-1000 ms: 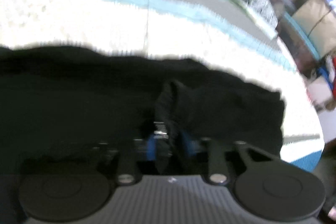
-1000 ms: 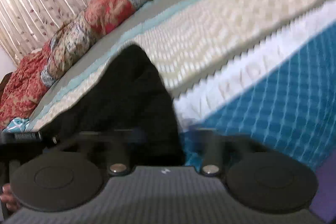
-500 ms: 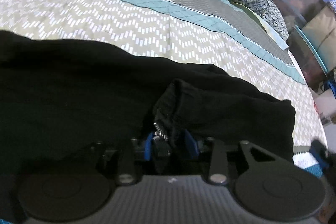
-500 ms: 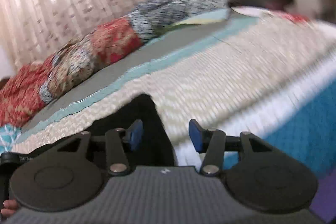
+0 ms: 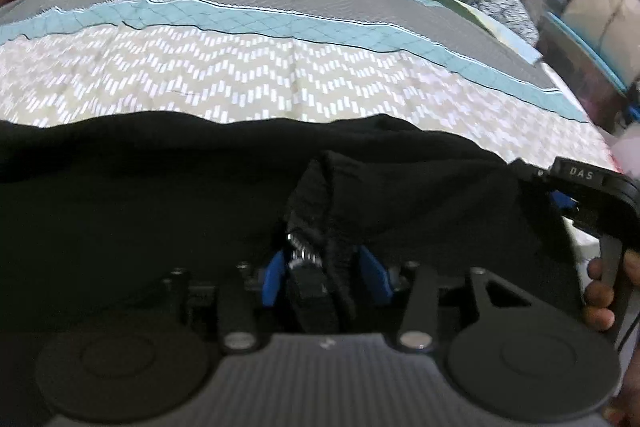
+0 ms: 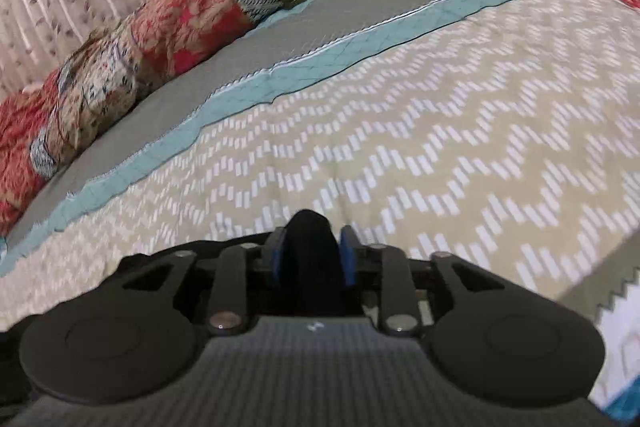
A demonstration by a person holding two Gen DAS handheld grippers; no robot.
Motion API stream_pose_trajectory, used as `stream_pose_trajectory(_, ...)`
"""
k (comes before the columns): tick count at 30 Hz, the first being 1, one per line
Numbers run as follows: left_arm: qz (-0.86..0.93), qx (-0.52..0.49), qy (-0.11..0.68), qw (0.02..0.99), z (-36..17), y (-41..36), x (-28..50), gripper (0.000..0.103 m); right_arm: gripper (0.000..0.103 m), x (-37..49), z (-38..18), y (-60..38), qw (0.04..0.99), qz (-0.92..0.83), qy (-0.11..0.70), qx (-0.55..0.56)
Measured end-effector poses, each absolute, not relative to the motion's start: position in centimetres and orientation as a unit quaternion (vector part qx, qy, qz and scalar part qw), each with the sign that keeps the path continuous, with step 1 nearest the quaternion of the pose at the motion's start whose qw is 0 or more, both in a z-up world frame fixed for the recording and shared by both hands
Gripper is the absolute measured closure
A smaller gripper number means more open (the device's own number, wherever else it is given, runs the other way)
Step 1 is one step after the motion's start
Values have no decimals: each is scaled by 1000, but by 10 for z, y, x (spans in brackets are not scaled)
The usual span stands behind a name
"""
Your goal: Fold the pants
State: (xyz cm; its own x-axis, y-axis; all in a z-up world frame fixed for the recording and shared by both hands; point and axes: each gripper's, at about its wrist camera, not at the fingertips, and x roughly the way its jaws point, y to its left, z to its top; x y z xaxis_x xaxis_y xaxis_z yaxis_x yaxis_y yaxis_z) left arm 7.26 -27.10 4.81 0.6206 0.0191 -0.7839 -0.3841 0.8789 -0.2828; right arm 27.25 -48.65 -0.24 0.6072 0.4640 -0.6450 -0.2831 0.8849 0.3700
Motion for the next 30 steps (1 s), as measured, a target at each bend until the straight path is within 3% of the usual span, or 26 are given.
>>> stream_pose_trajectory(2, 90, -232, 399, 883, 59, -266, 52, 48, 43, 254, 14, -500, 904, 189, 364, 120)
stream_pose_trajectory(9, 110, -309, 302, 895, 84, -193, -76, 40, 44, 169, 38, -489, 911, 256, 300, 122)
stream_pose_trajectory(11, 169, -332, 265, 889, 90, -161, -115, 27, 46, 148, 38, -462, 897, 306, 302, 107)
stream_pose_trajectory(13, 247, -336, 237, 877, 94, -133, -147, 15, 54, 132, 36, -426, 875, 362, 311, 85)
stream_pose_trajectory(14, 286, -332, 231, 869, 94, -121, -159, 6, 62, 123, 34, -405, 858, 396, 321, 70)
stream_pose_trajectory(17, 357, -343, 225, 839, 81, -87, -178, 4, 83, 100, 29, -346, 812, 470, 346, 23)
stream_pose_trajectory(20, 364, -382, 233, 817, 58, -62, -175, 0, 84, 88, 26, -297, 781, 508, 365, 0)
stream_pose_trajectory(27, 342, -414, 224, 813, 18, -50, -159, 1, 81, 100, 10, -230, 720, 515, 462, 53)
stream_pose_trajectory(28, 339, -411, 221, 817, 19, -52, -156, 12, 81, 98, 1, -220, 706, 511, 488, 51)
stream_pose_trajectory(29, 329, -409, 220, 822, 20, -53, -154, 44, 84, 98, -14, -211, 685, 496, 531, 43)
stream_pose_trajectory(30, 323, -411, 225, 822, 21, -53, -154, 54, 91, 90, -26, -216, 673, 486, 555, 48)
